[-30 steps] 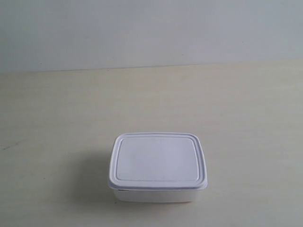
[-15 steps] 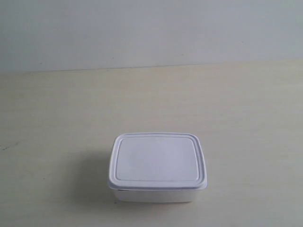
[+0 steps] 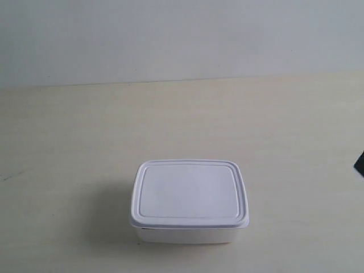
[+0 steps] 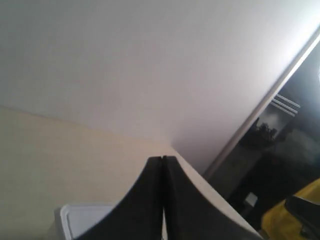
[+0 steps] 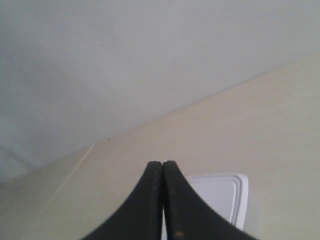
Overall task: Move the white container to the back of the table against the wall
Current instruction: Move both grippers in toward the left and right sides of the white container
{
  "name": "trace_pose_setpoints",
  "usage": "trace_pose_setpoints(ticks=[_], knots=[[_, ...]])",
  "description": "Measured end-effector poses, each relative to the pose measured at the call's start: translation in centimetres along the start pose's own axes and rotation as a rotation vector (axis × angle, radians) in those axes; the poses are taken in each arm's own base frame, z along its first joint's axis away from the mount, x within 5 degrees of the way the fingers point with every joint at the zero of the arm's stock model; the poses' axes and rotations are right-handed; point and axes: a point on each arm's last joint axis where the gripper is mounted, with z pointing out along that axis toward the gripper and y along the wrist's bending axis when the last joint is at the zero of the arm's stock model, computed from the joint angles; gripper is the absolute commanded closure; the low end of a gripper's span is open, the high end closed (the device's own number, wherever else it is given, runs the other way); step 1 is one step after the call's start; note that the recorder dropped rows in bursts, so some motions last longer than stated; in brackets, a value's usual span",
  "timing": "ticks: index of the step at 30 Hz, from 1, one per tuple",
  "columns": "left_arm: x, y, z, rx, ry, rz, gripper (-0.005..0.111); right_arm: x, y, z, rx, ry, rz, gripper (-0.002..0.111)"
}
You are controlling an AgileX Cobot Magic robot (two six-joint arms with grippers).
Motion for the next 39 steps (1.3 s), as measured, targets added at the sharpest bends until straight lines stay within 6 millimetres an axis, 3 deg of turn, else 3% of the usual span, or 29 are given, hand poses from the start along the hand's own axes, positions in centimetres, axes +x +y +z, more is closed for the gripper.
trace_pose_setpoints(ticks=[7,13,22,29,35,39], knots=[[1.7,0.5,1.2,0.052,0.236,-0.071,0.107,2.6,0.7,3.2,0.051,0.382,-0.122,0.108],[3.2,1.6,2.4,0.029,0.409,-0.168,0.107,4.9,0.6,4.8,0.103,0.573,-0.198,0.108],[4.6,3.2,3.3,-0.038,0.538,-0.226,0.107,6.3,0.0,6.0,0.137,0.663,-0.239,0.108],[6.2,4.8,3.9,-0.107,0.664,-0.283,0.107,7.6,2.2,8.3,0.071,0.747,-0.28,0.108],[7.8,3.6,4.6,-0.042,0.719,-0.284,0.107,9.5,2.1,10.7,0.113,0.856,-0.365,0.108],[8.9,2.6,6.3,-0.047,0.789,-0.227,0.107,10.2,2.0,11.4,0.123,0.888,-0.389,0.108]])
